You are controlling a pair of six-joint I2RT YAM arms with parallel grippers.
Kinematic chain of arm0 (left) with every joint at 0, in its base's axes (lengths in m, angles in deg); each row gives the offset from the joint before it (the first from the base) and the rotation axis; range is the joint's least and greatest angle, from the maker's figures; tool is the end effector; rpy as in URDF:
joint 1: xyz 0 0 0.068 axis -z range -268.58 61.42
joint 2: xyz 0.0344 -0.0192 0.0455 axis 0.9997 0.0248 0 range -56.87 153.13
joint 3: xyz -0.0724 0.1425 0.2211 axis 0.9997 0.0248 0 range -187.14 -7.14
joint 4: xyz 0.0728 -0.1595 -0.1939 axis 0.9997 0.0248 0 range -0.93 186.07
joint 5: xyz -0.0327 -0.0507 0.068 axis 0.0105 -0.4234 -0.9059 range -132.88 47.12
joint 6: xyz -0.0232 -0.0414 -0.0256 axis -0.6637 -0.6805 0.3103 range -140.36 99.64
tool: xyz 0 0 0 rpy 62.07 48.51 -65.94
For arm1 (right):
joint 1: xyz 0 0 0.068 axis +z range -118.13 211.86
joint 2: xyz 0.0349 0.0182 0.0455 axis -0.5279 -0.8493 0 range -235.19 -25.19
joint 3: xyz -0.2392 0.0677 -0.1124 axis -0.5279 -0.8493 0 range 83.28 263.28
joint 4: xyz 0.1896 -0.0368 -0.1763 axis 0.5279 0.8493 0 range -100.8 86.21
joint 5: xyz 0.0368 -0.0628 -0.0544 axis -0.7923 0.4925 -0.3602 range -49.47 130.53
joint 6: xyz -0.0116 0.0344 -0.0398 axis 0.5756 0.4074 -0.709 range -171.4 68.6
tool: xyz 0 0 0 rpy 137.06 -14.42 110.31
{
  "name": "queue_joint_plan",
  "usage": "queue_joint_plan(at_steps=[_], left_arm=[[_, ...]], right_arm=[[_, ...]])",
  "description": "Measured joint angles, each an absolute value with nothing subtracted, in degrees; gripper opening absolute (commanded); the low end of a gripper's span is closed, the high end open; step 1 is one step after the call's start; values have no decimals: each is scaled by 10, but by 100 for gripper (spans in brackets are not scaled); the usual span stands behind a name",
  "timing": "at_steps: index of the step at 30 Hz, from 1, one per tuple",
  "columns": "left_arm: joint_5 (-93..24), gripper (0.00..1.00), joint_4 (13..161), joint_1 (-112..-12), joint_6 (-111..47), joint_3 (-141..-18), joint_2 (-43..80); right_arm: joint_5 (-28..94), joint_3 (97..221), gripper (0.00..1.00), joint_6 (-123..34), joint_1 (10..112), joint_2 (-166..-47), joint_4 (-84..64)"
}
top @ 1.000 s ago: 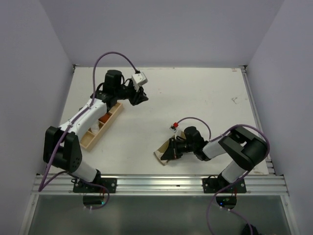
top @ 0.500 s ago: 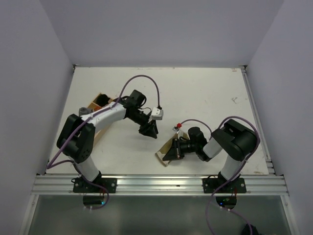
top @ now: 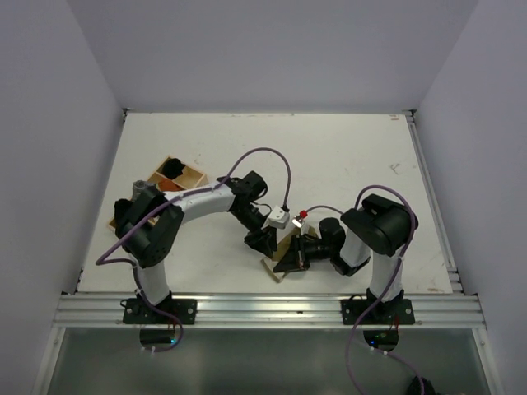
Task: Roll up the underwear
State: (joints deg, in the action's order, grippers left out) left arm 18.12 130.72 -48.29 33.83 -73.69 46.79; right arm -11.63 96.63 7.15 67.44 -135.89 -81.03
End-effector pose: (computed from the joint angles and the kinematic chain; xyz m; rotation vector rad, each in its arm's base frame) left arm 0.2329 -0.2383 0.1805 1.9112 1.5724 -1.4151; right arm 0.1681 0.1548 0.0661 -0.2205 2.4340 1.8288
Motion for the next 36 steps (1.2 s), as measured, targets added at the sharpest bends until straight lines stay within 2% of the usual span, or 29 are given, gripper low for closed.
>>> queue_joint_plan(at_steps=[18,25,28,30,36], left_arm=[[178,31,1355,-453,408,-738,556],[184,30,1387,-453,418,-779,596],[192,24,1402,-453,424,-793,613],[196,15,1411,-453,429,-797,618],[204,5,1437,-453,438,-816,637]], right_arm=[[-118,951,1,82,670,-1361,-827],[-120,952,3,89,670,-1361,-825],[-120,952,7,91,669,-1361,-824],[-120,952,12,93,668,-1361,-824],[-109,945,24,99,668,-1328,-795]])
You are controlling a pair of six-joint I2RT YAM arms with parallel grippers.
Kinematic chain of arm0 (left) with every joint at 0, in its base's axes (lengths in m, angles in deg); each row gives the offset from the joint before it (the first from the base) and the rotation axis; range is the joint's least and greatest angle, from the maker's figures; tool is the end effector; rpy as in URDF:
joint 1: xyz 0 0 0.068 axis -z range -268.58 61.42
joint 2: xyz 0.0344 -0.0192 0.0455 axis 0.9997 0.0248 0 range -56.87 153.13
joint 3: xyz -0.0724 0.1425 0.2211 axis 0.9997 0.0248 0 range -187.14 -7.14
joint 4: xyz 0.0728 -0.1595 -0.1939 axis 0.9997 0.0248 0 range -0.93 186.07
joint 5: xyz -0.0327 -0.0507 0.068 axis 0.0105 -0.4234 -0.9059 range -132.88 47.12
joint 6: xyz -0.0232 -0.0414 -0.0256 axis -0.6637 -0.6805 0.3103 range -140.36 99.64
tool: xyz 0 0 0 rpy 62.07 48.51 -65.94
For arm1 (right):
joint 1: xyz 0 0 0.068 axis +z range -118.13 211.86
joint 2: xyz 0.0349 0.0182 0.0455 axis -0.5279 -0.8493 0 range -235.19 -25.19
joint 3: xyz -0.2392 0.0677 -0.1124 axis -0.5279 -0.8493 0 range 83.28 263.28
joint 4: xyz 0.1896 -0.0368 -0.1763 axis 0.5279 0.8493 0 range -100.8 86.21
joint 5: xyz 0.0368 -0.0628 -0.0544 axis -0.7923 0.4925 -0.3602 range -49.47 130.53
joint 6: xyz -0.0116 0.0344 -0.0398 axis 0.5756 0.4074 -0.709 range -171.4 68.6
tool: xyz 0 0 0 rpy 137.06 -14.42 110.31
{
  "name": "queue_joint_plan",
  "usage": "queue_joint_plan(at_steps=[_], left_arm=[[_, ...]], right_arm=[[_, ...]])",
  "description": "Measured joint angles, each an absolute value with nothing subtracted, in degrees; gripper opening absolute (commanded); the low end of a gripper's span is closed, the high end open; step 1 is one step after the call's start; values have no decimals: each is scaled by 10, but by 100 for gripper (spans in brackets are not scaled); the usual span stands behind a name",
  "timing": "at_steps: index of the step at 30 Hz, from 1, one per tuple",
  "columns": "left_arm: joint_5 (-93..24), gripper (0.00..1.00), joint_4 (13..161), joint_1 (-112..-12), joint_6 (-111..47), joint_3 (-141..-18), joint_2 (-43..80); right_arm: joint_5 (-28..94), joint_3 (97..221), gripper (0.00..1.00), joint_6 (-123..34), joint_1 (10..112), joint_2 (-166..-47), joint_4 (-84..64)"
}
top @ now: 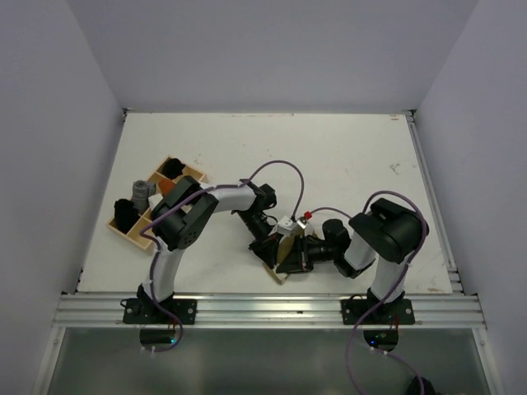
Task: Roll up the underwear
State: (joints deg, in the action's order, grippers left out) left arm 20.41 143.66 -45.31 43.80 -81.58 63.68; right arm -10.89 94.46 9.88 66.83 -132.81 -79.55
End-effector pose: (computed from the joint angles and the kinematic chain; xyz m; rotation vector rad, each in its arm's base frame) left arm 0.2334 -0.2635 0.1174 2.0341 1.6821 -1.6417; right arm 0.1620 0.1473 0.0703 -0.1325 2.4649 1.8287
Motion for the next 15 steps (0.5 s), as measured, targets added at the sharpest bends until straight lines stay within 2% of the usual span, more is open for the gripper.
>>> queue_joint_plan(at_steps=[5,15], left_arm=[[213,4,1460,-453,437,-839,659],[219,4,1502,-447,430,-887,697]], right_arm=[[-65,938,36,70,668,-1215,-668],[127,980,39,-56,668,-887,-203]])
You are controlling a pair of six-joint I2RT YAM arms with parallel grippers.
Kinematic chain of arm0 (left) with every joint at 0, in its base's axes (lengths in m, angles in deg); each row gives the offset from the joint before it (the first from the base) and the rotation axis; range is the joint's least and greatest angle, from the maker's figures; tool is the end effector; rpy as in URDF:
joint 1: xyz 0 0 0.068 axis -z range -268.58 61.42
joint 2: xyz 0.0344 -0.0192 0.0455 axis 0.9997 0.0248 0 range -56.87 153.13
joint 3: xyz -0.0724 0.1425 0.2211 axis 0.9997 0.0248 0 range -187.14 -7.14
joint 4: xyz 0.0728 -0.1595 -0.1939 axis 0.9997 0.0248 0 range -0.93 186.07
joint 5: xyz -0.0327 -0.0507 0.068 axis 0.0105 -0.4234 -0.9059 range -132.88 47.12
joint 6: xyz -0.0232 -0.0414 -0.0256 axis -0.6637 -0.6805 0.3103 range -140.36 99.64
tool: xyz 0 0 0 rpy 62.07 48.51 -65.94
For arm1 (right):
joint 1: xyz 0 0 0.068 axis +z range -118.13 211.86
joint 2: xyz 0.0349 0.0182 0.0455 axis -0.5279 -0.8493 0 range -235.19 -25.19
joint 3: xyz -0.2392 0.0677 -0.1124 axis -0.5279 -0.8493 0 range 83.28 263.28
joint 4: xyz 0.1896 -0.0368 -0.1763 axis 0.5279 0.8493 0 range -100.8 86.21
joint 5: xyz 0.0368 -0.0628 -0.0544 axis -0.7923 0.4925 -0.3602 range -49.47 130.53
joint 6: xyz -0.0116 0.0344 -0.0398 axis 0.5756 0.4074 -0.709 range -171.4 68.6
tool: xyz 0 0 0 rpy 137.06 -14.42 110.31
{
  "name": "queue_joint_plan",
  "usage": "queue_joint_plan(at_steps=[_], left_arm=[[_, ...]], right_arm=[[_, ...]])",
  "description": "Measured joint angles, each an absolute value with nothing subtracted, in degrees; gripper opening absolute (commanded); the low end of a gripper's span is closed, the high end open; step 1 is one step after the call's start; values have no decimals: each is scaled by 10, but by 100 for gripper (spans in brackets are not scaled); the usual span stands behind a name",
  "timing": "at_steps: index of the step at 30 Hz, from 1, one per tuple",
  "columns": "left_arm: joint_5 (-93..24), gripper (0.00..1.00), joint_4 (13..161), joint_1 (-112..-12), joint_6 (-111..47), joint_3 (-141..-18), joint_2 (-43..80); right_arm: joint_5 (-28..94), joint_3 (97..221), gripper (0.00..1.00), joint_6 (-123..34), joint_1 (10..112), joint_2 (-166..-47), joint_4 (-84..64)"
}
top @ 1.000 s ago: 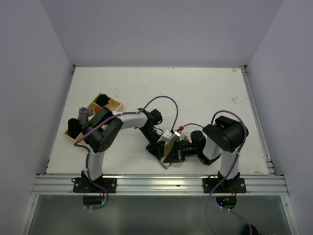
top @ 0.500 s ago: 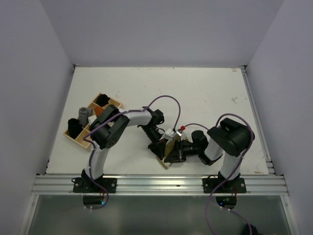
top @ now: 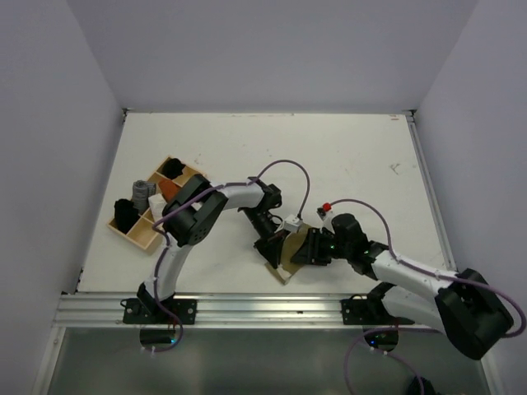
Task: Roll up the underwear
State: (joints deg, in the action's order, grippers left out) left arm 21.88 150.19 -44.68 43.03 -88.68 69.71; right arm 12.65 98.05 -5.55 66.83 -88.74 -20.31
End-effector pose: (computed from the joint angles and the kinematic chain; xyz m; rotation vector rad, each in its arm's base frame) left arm 0.2429 -0.2785 0.1088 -1.9418 -1.7179 1.6757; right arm 0.1467 0.1229 0.1384 -0.0556 2.5007 1.2331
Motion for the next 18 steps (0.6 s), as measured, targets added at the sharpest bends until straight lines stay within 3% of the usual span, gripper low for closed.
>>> queue_joint_plan(at_steps=[9,13,18], left_arm=[[226,5,1548,-442,413,-947,742],[226,6,1564,-442,403,-963,754],[223,7,1571,-442,386,-974,762]], right_arm=[[323,1049,49,-80,672,-621,141],[401,1118,50,-86,707,-651,216],[520,1233,50,-94,830,-779,265]])
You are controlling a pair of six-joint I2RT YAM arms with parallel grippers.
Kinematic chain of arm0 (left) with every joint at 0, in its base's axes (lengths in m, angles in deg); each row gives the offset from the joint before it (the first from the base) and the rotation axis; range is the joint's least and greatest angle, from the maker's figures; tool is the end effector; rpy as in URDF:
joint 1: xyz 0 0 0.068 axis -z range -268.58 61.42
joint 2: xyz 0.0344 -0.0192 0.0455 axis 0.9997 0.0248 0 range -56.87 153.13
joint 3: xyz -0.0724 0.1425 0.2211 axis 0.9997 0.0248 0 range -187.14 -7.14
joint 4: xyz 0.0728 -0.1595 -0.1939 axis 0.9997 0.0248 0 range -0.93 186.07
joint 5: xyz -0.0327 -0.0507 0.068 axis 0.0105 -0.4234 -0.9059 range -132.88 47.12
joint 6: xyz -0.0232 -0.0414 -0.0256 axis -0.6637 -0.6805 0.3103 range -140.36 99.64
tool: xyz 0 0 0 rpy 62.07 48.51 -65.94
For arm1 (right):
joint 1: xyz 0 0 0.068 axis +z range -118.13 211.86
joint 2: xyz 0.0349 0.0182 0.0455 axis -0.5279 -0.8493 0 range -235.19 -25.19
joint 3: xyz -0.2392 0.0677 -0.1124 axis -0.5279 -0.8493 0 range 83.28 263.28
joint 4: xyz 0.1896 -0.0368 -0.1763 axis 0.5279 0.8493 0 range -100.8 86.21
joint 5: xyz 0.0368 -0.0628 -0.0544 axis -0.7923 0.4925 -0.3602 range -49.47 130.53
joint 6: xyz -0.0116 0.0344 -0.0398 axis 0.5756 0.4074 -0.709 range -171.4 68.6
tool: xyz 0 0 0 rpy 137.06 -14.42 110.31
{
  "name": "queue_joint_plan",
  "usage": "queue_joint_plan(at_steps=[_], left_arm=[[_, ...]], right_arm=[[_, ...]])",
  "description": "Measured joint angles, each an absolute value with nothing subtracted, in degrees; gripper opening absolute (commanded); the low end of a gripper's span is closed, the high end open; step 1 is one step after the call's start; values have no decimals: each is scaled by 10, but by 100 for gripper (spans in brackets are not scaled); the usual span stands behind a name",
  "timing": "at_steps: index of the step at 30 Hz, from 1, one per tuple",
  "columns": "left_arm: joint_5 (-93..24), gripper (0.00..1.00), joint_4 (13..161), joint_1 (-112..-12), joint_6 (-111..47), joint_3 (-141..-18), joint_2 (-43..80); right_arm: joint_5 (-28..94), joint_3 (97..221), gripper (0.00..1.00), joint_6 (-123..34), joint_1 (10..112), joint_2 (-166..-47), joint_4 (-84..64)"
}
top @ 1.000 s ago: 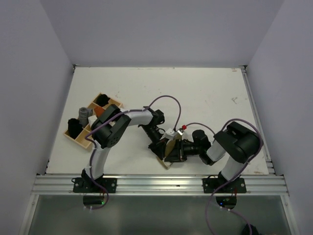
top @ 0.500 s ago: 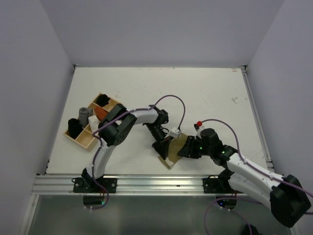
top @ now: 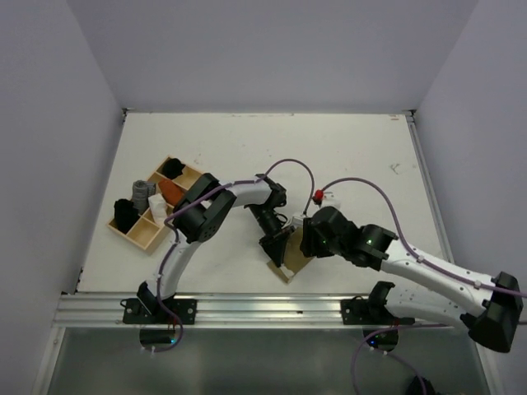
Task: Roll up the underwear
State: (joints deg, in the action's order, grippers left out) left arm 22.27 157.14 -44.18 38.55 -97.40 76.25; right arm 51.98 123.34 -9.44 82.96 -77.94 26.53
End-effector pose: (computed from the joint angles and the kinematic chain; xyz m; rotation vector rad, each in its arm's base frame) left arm 0.2554 -0.2954 0.1004 -1.7572 -1.7619 1.6238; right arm 0.1200 0.1375 0.2450 -0.1075 2.4789 0.4836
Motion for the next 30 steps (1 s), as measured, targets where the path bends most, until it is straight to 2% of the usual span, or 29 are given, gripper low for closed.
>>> queue_joint_plan(at_steps=[5,10,30], left_arm=[[219,9,1587,-442,356,-997,779],[210,9,1591,-441,328,-1020,790],[213,12,1595,-442,282,-1034,806]], right_arm=[[601,1328,51,-116,962,-880,279],[612,1340,51,-161,1023,-935,273],[636,1338,49,-267,1060,-1128,215]])
